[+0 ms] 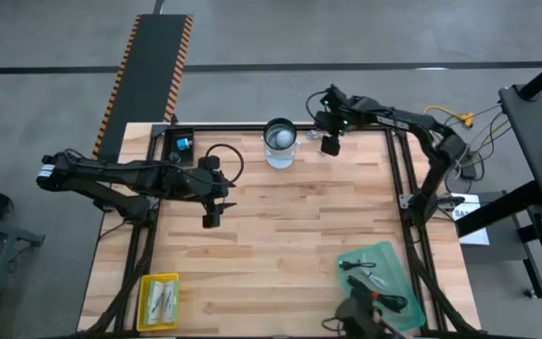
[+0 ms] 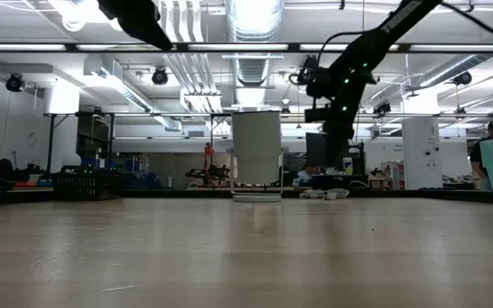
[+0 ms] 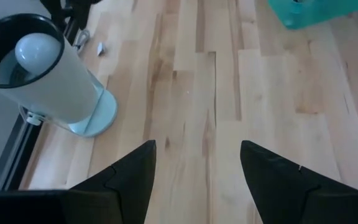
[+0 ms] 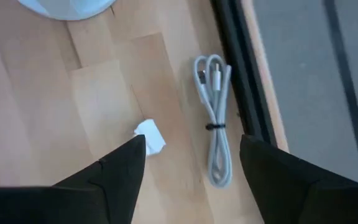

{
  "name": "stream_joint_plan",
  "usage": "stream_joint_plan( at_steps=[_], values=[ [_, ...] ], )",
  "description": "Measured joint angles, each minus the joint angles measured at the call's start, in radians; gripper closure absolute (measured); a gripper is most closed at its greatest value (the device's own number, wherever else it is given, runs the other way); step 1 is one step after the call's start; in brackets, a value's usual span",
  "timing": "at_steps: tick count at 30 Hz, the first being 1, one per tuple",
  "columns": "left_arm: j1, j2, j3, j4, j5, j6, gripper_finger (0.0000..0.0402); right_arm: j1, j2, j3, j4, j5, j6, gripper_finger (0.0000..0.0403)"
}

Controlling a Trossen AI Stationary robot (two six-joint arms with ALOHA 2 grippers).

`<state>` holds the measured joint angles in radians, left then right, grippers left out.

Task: Pick and place items into bin
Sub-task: Put the white usb cable into the green bin

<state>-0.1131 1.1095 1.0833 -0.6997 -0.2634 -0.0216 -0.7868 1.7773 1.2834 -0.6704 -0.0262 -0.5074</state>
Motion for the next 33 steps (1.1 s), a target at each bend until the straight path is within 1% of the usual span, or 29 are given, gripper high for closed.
stream_joint_plan(
  at_steps=[5,9,11,15,25,33],
  values=[
    [0.0,0.0,-0.007,0.0,0.0,0.0,0.0185,-0.003,0.107,0.101,-0.09,0.009,-0.048,0.0166],
    [0.0,0.0,-0.007,0.0,0.0,-0.001,0.0185,-0.007,0.166,0.14,-0.106,0.102,-0.078,0.0168],
    [0.0,0.0,-0.007,0.0,0.0,-0.001,0.0185,-0.013,0.195,0.151,-0.109,0.125,-0.088,0.0167],
    [0.0,0.0,-0.009,0.0,0.0,-0.001,0.0185,-0.026,0.243,0.181,-0.142,0.121,-0.122,0.017],
    [0.0,0.0,-0.01,0.0,0.001,-0.001,0.0185,-0.058,0.252,0.207,-0.146,0.115,-0.113,0.0177],
    [0.0,0.0,-0.01,0.0,0.001,0.0,0.0185,-0.09,0.261,0.216,-0.237,0.097,-0.089,0.0177]
  ],
)
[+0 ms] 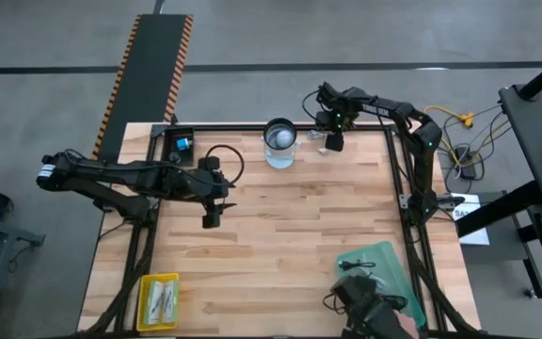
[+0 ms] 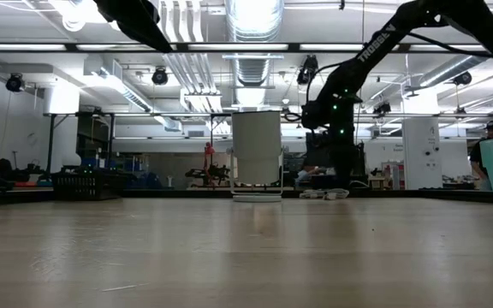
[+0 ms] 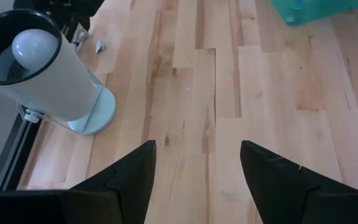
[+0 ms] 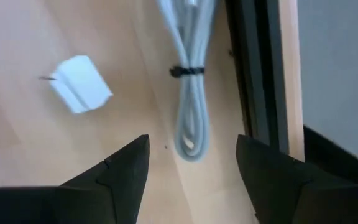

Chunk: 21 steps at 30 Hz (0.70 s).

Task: Pick and place items into bin
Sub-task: Put the white usb cable into the green bin

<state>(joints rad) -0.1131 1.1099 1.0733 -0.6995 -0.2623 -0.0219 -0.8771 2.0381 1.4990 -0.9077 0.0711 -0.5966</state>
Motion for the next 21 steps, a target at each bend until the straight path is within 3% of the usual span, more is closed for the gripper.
stream_joint_plan(
  at_steps=[13,21],
  values=[
    [0.0,0.0,0.0,0.0,0.0,0.0,0.0185,-0.026,0.056,0.051,-0.006,-0.053,0.018,0.0185],
    [0.0,0.0,0.0,0.0,0.0,0.0,0.0185,-0.034,0.059,0.06,-0.024,-0.052,0.013,0.0217]
  ],
)
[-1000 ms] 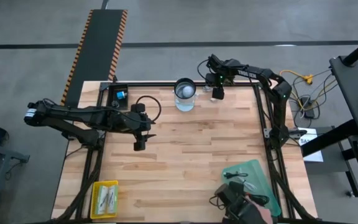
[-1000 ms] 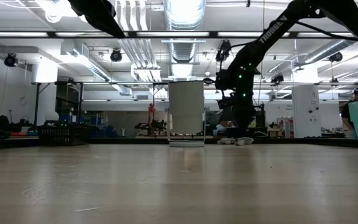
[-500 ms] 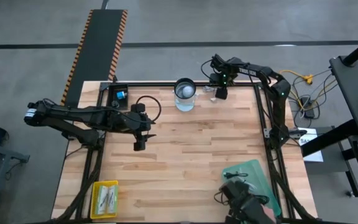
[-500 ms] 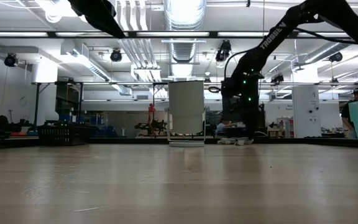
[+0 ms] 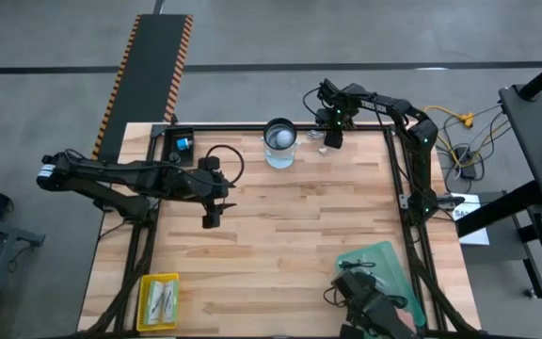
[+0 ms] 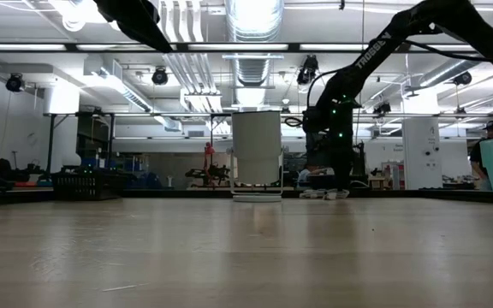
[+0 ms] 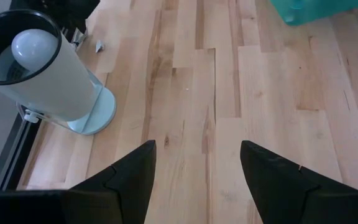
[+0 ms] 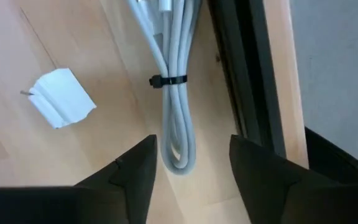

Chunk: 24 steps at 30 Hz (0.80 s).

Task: Pick and place items into bin
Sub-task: Put the white usb cable into the green bin

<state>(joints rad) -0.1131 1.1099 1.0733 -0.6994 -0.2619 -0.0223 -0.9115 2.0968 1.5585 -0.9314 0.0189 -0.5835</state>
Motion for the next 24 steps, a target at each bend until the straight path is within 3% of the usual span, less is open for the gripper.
stream_joint_plan(
  at_steps=[15,24],
  values=[
    [0.0,0.0,0.0,0.0,0.0,0.0,0.0185,-0.006,0.0,-0.015,-0.035,0.003,-0.017,0.0384],
    [0.0,0.0,0.0,0.0,0.0,0.0,0.0185,-0.005,0.0,-0.006,-0.133,0.005,-0.022,0.0389]
  ],
)
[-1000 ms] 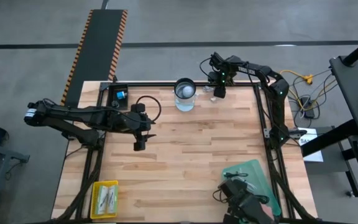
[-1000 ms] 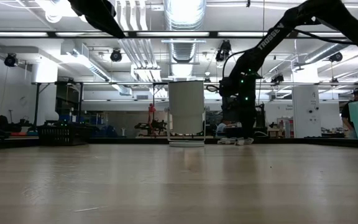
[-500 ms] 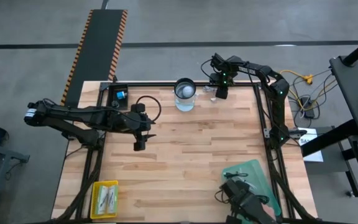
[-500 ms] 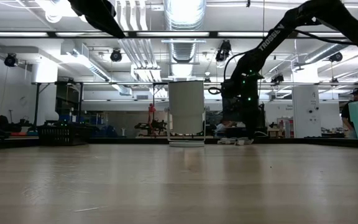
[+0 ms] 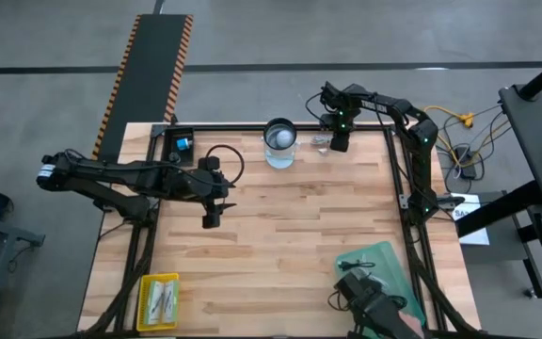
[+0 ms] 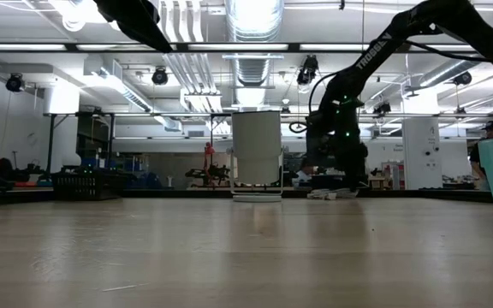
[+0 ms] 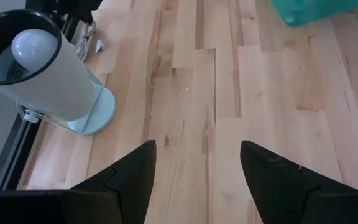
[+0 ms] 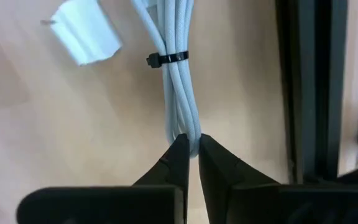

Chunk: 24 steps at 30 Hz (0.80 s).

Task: Pick and place items into bin
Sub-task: Put the white usb cable into the green bin

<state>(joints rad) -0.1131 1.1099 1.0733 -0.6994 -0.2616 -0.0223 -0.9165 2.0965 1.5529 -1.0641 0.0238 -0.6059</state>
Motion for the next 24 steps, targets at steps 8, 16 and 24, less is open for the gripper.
stream_joint_plan(
  at_steps=[8,16,24],
  values=[
    [0.0,0.0,0.0,0.0,0.0,0.0,0.0185,0.01,-0.074,0.009,-0.083,-0.046,0.074,0.039],
    [0.0,0.0,0.0,0.001,0.0,0.0,0.0185,0.083,-0.238,0.009,-0.25,-0.227,0.195,0.039],
    [0.0,0.0,0.0,0.002,0.0,-0.001,0.0185,0.254,-0.467,-0.076,-0.4,-0.29,0.393,0.039]
  ],
)
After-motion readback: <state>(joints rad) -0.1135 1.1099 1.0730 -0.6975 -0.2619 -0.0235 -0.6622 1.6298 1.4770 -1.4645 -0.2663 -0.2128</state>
